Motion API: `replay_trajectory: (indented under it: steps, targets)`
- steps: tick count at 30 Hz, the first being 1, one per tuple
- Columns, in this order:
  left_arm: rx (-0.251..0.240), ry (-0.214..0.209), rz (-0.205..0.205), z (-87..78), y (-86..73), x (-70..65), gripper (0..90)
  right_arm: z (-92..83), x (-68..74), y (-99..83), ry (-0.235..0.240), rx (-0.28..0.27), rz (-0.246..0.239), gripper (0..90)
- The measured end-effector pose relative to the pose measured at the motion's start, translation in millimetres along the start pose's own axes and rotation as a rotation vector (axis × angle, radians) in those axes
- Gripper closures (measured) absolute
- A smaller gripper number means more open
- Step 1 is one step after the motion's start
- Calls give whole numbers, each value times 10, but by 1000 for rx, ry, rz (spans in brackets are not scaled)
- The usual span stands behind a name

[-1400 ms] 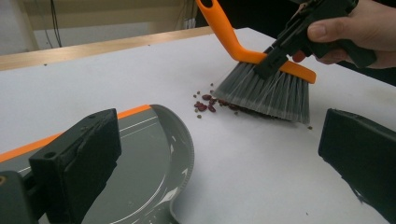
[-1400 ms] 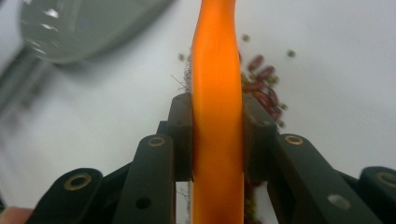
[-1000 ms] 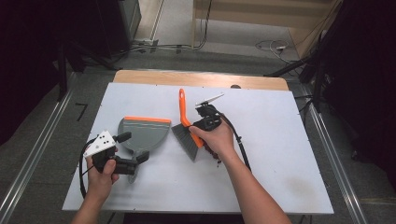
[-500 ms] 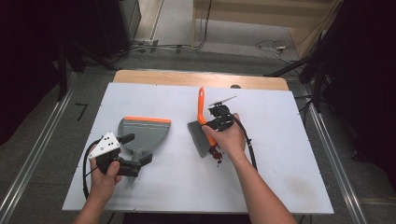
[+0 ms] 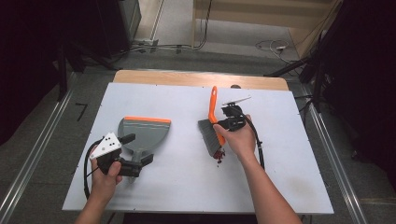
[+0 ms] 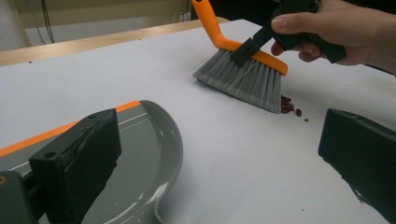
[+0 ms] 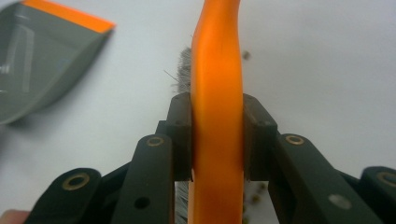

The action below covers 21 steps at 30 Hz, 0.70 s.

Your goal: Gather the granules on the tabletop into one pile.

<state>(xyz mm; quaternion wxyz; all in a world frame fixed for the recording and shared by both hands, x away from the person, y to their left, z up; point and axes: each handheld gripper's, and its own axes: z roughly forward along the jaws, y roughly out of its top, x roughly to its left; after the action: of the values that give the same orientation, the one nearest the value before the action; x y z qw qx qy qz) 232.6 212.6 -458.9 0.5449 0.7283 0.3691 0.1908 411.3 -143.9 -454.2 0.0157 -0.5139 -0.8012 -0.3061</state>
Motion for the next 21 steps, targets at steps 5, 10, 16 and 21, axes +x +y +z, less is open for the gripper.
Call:
replay_trajectory:
  steps: [5,10,16,21]
  targets:
    - [-1,0,-2,5,-1,9,0,-176,166,36,32,-32,-115,686]
    - [2,-1,-3,11,-4,7,0,-415,322,48,35,-29,-307,686]
    - [9,2,-3,16,-15,20,0,-667,487,-196,62,66,-621,687]
    - [-2,13,-13,-16,-12,46,0,-640,478,-520,94,152,-733,686]
